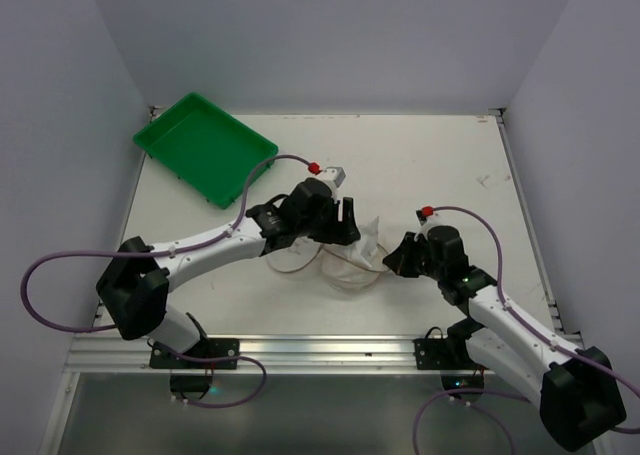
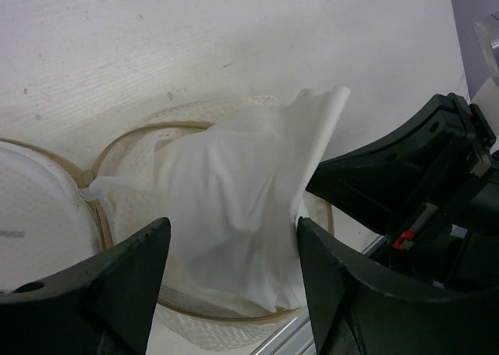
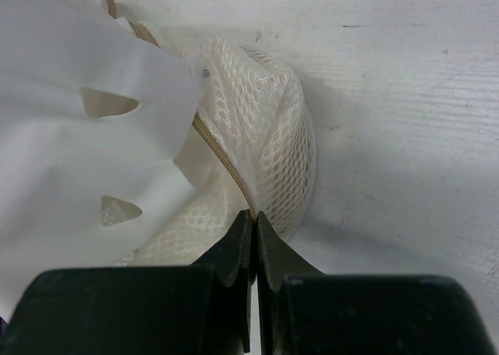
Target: Unzip the laundry bag and remove the bra
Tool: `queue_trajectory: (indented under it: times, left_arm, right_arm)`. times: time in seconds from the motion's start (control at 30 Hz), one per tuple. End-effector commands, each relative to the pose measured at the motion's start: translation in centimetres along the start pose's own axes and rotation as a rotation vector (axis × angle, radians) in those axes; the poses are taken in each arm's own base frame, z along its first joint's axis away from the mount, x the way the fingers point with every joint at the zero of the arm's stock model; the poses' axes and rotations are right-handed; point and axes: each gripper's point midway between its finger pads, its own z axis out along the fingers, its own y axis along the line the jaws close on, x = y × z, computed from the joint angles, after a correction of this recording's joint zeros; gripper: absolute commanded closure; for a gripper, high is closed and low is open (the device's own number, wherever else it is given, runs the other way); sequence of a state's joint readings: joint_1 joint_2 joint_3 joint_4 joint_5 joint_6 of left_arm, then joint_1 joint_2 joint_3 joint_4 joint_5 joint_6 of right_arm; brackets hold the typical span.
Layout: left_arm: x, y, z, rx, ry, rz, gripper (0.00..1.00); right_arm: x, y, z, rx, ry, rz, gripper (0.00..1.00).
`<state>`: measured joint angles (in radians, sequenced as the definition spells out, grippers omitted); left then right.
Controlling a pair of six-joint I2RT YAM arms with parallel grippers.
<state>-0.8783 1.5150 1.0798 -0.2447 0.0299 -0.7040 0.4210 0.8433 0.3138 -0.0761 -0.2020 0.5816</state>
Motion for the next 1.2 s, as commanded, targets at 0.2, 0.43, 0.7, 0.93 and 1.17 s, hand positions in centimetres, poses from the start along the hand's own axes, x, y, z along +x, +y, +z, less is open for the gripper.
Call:
queue_trajectory:
  times: [0.2, 0.43, 0.7, 0.93, 1.17]
  left_arm:
    - [0.8, -2.8, 1.6, 0.065, 0.044, 0.058, 0.27]
    - [2.3, -4.7, 2.3, 0.095, 0.088, 0.093, 0.27]
    - [4.0, -5.3, 3.1, 0.061, 0.138, 0.145, 0.26]
    - [4.9, -5.0, 3.7, 0.045, 0.158, 0.152, 0.37]
    - [5.1, -4.1, 4.7, -0.006, 0.162, 0.162, 0.88]
  right_arm:
    - [-1.3, 1.3, 0.1, -0.047, -0.029, -0.033, 1.00]
    - [-1.4, 1.5, 0.1, -0.055, -0.030, -0.031, 1.00]
    - [-1.8, 1.9, 0.0, -0.063, -0.037, -0.028, 1.00]
    - [-2.4, 2.8, -0.2, -0.092, -0.044, -0.018, 1.00]
    - [-3.0, 3.8, -0.6, -0.122, -0.048, -0.011, 1.00]
